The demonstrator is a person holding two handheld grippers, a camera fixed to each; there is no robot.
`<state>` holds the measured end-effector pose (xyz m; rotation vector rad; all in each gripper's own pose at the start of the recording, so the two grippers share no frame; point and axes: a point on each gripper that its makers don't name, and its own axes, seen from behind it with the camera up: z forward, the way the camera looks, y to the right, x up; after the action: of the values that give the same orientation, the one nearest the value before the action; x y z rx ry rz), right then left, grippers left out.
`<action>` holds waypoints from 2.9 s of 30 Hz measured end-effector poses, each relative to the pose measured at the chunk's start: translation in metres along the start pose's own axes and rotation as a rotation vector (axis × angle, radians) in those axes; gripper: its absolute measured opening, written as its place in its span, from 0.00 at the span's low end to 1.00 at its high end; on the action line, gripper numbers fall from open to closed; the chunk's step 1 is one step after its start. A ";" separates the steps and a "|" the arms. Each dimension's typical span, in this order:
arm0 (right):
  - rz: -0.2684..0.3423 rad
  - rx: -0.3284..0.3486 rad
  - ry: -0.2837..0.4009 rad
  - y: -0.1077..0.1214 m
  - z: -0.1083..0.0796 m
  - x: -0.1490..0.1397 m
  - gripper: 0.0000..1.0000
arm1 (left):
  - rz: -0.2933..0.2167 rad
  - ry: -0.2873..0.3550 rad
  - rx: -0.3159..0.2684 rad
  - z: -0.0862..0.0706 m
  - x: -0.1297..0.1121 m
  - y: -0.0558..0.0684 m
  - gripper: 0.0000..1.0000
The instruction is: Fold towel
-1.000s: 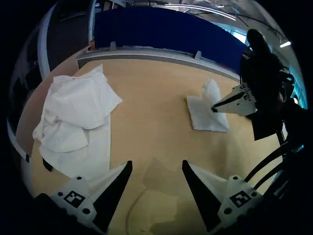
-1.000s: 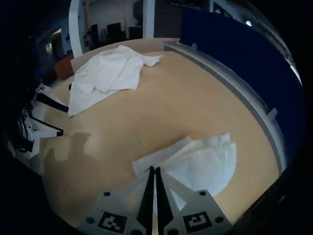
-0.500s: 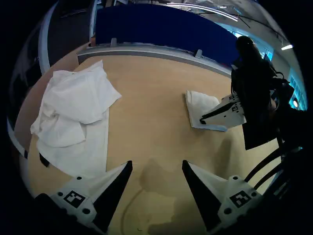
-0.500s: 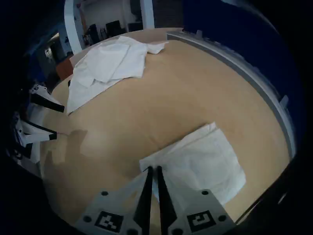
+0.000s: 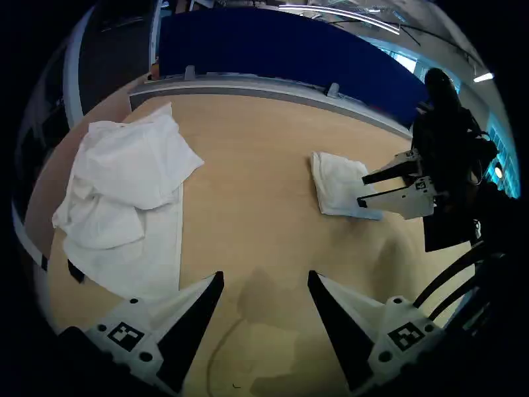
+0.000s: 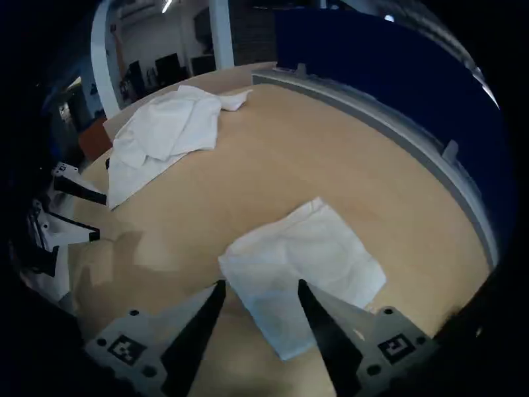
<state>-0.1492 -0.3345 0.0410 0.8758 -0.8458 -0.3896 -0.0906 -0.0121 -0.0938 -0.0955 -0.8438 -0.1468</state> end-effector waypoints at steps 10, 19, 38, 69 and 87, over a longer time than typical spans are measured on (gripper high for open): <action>0.079 -0.082 0.017 0.018 -0.016 -0.026 0.95 | 0.004 0.003 -0.002 -0.005 0.002 0.002 0.94; 0.115 -0.125 -0.011 0.025 -0.020 -0.050 0.95 | 0.007 0.007 0.004 -0.006 0.002 0.001 0.94; 0.147 -0.146 -0.057 0.025 -0.015 -0.079 0.59 | 0.004 0.011 0.009 -0.010 -0.001 -0.002 0.94; 0.226 -0.167 -0.005 0.029 -0.027 -0.075 0.06 | 0.006 0.008 0.009 -0.011 -0.003 -0.003 0.94; 0.156 -0.220 0.220 0.077 -0.130 0.055 0.05 | -0.001 0.048 -0.006 -0.015 0.017 0.008 0.94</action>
<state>-0.0155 -0.2556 0.0830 0.6303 -0.6485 -0.2388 -0.0671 -0.0078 -0.0908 -0.0972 -0.7958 -0.1521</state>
